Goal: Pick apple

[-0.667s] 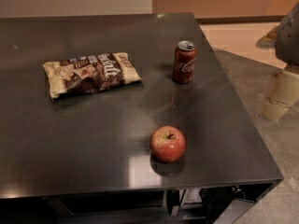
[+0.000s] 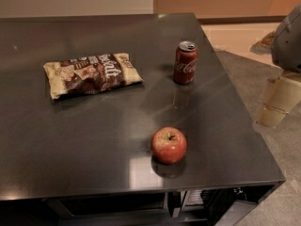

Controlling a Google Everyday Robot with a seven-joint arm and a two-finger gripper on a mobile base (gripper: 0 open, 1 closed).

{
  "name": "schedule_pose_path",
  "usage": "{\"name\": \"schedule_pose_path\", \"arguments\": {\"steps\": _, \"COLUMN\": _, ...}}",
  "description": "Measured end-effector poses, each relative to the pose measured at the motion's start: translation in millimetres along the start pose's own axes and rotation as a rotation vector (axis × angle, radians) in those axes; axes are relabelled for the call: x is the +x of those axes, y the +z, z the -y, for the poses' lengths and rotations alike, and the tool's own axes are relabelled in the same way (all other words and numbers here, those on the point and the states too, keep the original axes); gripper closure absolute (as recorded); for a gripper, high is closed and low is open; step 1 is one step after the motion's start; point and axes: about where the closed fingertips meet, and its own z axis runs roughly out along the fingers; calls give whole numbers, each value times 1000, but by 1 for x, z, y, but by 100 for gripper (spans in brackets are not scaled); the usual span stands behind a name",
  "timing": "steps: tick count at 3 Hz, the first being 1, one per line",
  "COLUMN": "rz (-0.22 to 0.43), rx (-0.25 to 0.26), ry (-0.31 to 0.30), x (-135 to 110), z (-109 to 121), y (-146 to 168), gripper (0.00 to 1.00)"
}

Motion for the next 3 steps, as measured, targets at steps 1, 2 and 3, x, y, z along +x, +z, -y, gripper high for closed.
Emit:
{"name": "schedule_pose_path", "arguments": {"steps": 1, "rz": 72, "rx": -49, "ry": -39, "x": -14, "z": -16, "y": 14, "gripper": 0}}
{"name": "schedule_pose_path", "arguments": {"steps": 2, "rz": 149, "rx": -111, "ry": -64, "x": -27, "z": -33, "y": 33, "gripper": 0}}
{"name": "schedule_pose_path", "arguments": {"steps": 3, "rz": 211, "rx": -157, "ry": -92, "x": -38, "z": -48, "y": 52, "gripper": 0}}
